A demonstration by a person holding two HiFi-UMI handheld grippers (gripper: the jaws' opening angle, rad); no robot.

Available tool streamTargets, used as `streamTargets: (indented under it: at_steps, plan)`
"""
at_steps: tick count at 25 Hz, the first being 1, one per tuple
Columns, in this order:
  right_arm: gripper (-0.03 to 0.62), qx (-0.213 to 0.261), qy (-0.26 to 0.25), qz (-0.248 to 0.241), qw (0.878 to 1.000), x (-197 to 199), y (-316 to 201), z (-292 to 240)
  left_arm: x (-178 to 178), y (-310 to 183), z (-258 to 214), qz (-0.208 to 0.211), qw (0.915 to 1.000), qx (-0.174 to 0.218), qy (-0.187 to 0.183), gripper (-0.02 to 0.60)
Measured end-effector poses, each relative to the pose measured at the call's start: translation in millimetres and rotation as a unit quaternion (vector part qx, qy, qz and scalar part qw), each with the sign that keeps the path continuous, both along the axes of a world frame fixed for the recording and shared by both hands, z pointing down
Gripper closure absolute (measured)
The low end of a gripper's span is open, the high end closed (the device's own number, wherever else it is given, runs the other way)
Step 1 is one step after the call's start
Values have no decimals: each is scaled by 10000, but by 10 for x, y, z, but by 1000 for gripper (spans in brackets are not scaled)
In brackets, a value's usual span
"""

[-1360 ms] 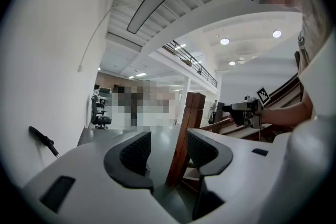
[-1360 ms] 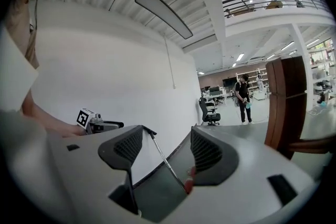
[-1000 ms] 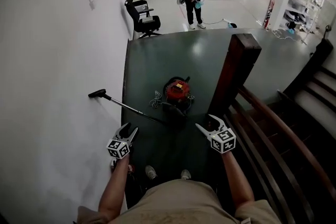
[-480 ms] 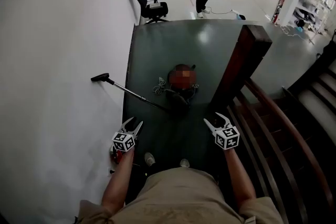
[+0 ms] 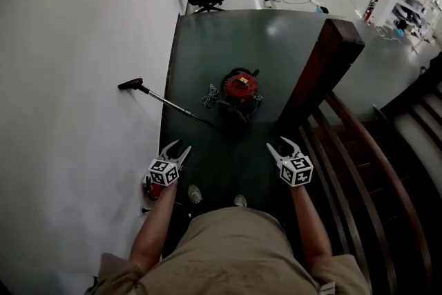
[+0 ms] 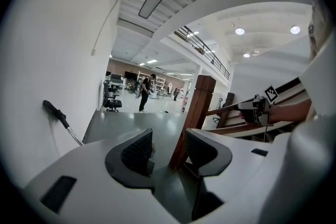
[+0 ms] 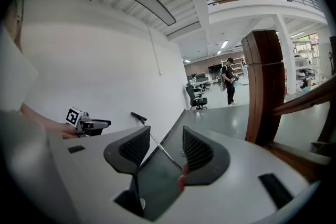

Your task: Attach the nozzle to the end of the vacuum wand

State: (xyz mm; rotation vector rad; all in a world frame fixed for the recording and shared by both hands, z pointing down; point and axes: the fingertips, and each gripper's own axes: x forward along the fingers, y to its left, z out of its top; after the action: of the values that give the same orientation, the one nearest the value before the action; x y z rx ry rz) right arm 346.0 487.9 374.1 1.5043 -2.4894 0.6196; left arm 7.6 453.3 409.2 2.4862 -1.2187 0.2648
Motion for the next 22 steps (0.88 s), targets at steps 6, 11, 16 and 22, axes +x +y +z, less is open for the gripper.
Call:
streamTargets:
  at_steps: [6, 11, 16, 22]
  plan:
    - [433, 136, 249, -215, 9994, -73, 55, 61, 93, 3, -12, 26, 9999, -10, 99, 376]
    - [434, 125, 264, -113, 9995, -63, 55, 86, 98, 40, -12, 27, 9999, -68, 133, 376]
    - [434, 89, 43, -165, 9998, -123, 98, 94, 64, 62, -25, -61, 9997, -99, 224, 376]
    - [434, 10, -86, -271, 9996, -175, 168, 181, 63, 75, -6, -101, 9997, -93, 207, 376]
